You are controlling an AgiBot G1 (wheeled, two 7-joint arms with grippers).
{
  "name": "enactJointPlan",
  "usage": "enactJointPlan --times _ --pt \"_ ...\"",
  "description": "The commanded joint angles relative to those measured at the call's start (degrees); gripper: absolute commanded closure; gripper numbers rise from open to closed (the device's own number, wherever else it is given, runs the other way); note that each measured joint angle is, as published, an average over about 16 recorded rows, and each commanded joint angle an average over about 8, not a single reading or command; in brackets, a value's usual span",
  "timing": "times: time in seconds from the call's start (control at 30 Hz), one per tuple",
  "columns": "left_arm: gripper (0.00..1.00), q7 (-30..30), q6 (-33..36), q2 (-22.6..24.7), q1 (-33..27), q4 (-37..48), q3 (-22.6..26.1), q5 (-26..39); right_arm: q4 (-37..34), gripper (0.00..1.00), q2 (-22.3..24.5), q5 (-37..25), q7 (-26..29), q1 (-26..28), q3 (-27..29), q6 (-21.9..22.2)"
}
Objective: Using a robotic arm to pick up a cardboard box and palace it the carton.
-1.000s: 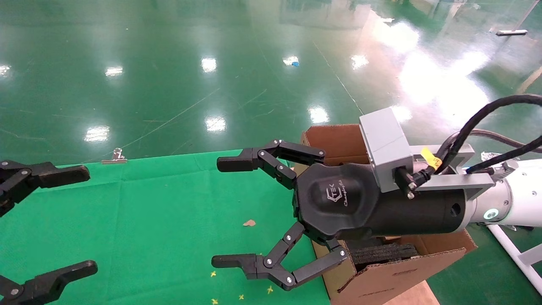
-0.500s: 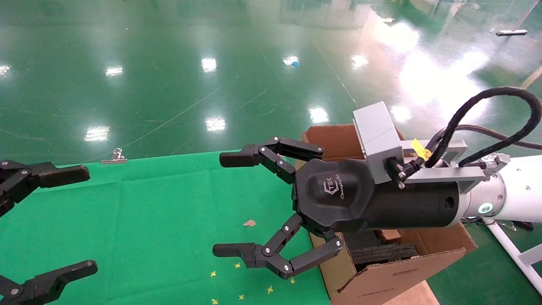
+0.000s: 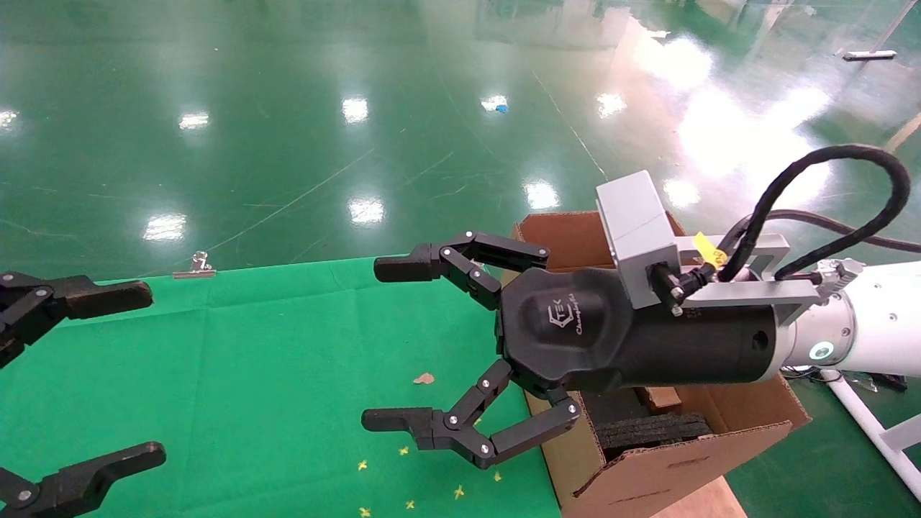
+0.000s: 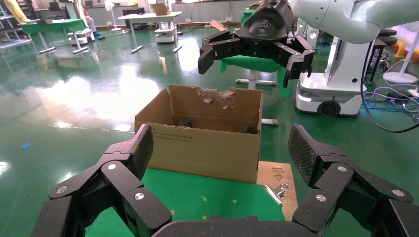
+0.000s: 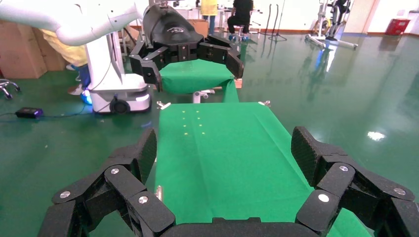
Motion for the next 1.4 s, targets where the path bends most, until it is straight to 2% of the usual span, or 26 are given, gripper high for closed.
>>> enactJointPlan --times 0.03,1.4 --pt "0.00 0.00 0.00 0.00 0.00 0.00 0.00 0.00 -0.04 0.00 -0.01 -0.03 0.01 0.04 -0.04 0.02" --pt "0.00 0.00 0.00 0.00 0.00 0.00 0.00 0.00 -0.20 0.00 -0.03 -0.12 0.07 0.22 -0.25 0.10"
